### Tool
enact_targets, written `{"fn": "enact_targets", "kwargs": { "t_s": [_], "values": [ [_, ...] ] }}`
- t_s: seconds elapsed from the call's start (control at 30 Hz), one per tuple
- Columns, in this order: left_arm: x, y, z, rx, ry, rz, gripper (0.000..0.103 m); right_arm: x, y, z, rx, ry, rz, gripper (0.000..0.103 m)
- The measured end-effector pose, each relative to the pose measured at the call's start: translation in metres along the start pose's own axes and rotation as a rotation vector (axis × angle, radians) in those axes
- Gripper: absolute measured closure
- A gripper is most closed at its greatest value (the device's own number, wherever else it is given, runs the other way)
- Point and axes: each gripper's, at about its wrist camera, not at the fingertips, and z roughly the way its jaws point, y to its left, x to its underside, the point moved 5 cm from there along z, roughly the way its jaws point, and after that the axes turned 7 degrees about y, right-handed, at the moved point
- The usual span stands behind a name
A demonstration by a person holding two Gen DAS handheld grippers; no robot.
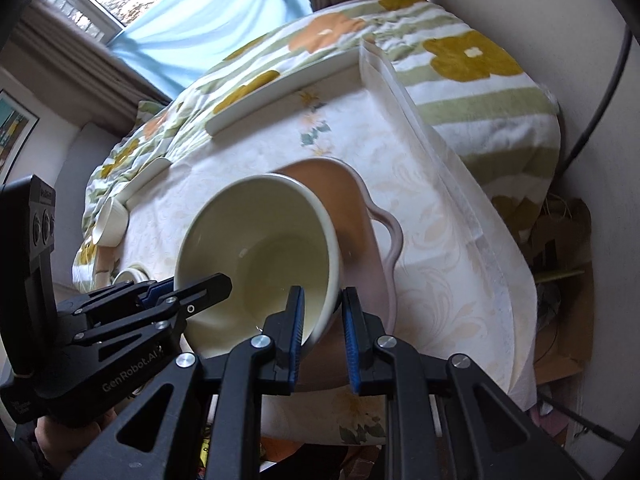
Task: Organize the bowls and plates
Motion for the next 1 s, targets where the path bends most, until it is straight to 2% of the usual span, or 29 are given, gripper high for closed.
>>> {"fn": "enact_targets", "kwargs": {
  "t_s": [0.47, 1.0],
  "values": [
    [-0.006, 0.002, 0.015, -0.034, 0.020, 0.078, 0.088, -0.001, -0.003, 0.014, 0.031, 0.014, 0.046, 0.086],
    [-0.008, 0.002, 0.016, -0.027, 0.050, 0.068, 0.088, -0.001, -0.004, 0.012, 0.041, 0.040, 0.092, 0.086]
  ]
}}
